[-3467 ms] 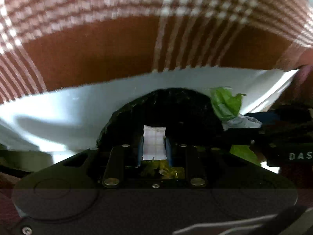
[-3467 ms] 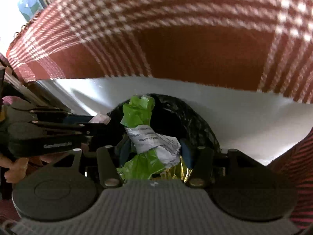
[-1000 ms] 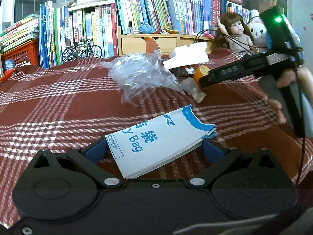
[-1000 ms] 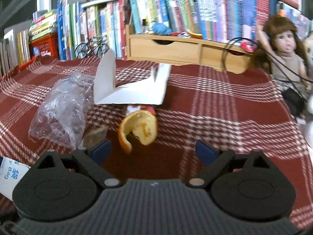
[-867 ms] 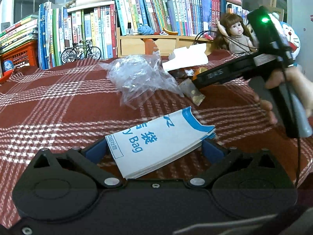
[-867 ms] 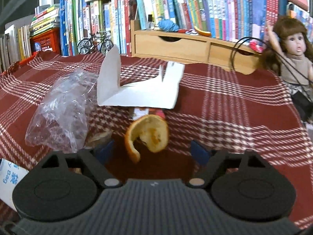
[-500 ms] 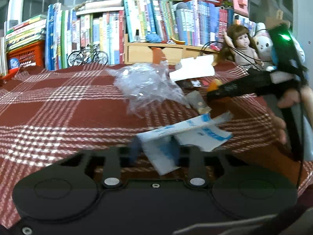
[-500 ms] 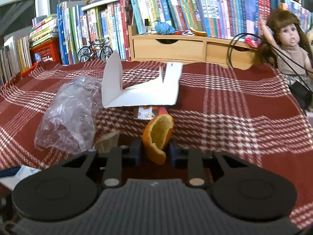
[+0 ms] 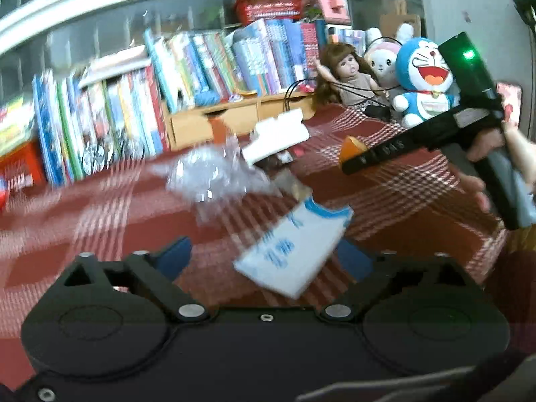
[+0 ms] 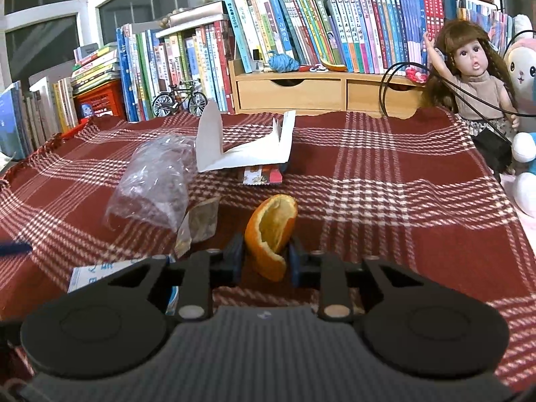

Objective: Collect trash
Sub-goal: 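Grasp the orange peel with the right tool while the left tool grasps the white-and-blue paper packet, then carry the paper packet and orange peel down into the black trash bag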

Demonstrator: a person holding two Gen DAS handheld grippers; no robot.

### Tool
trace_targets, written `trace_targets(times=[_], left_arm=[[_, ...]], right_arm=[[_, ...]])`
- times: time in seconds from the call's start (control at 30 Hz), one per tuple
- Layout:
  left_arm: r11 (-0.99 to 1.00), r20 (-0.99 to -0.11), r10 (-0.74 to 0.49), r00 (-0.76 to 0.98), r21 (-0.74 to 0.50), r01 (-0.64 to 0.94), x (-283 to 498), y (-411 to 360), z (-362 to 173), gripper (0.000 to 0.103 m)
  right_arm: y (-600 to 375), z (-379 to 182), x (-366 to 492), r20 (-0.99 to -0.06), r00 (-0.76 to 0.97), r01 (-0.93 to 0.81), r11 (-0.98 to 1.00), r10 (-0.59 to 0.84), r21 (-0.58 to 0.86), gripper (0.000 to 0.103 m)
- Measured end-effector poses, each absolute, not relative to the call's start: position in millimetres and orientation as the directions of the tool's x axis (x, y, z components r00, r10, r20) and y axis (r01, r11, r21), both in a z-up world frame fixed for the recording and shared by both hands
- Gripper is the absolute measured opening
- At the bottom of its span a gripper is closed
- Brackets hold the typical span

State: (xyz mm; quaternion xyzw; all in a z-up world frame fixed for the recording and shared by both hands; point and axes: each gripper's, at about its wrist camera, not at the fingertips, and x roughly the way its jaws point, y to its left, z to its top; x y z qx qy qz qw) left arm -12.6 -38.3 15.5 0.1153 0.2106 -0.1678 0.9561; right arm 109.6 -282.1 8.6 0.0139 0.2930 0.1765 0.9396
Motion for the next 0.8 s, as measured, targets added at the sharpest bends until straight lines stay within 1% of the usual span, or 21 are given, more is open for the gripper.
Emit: trace_targets(times=[0.07,0.13,0.3,0.33,0.37,0.4,0.5,0.53,0.57,0.63,0.73,0.8], left_arm=[[0.896,-0.479,-0.288,0.829,0.172,0.410,4.9,-45.5,12.4,0.097],[0.878,-0.536,-0.313,0.784,0.151,0.454,22.7,-52.2,5.9,0.097],[0.849,-0.647,-0.395,0.652,0.014,0.528,53.0,-57.4,-3.9,0.095],[0.852,-0.654,-0.399,0.643,-0.006,0.523,54.4,-57.3,-3.8,0.090],[0.853,-0.649,-0.399,0.647,-0.005,0.522,53.9,-58.0,-2.8,0.075],[0.852,-0.641,-0.400,0.655,0.005,0.524,50.6,-58.4,-1.7,0.067],[0.852,-0.616,-0.379,0.691,0.060,0.520,37.6,-62.3,0.0,0.058],[0.852,-0.602,-0.373,0.706,0.079,0.517,33.5,-63.7,2.4,0.051],[0.854,-0.585,-0.367,0.723,0.097,0.512,28.3,-65.1,5.2,0.039],[0.866,-0.570,-0.355,0.741,0.099,0.491,21.5,-64.3,10.8,0.024],[0.891,-0.565,-0.353,0.746,0.041,0.453,18.2,-57.9,16.0,0.019],[0.908,-0.557,-0.328,0.763,0.037,0.418,14.0,-55.1,17.5,0.017]], right_arm=[[-283.0,8.2,105.4,-0.547,0.763,-0.329,0.935,0.345,0.132,0.033],[-283.7,7.6,100.6,-0.548,0.759,-0.336,0.932,0.353,0.136,0.033],[-286.8,5.8,82.7,-0.550,0.749,-0.355,0.924,0.370,0.139,0.033],[-287.2,5.5,78.9,-0.550,0.747,-0.360,0.923,0.373,0.137,0.033],[-287.6,5.3,74.7,-0.549,0.745,-0.365,0.921,0.378,0.138,0.033],[-288.0,5.1,70.7,-0.549,0.743,-0.369,0.919,0.382,0.140,0.033],[-290.0,4.9,60.3,-0.542,0.741,-0.374,0.914,0.396,0.156,0.033],[-290.4,4.7,57.3,-0.540,0.740,-0.375,0.913,0.400,0.163,0.033],[-291.1,4.6,54.6,-0.537,0.740,-0.376,0.911,0.406,0.171,0.033],[-291.1,4.3,48.4,-0.531,0.738,-0.378,0.907,0.416,0.186,0.033],[-289.2,5.0,38.4,-0.515,0.745,-0.380,0.904,0.424,0.196,0.033],[-287.7,6.0,31.9,-0.507,0.746,-0.382,0.901,0.431,0.204,0.033]])
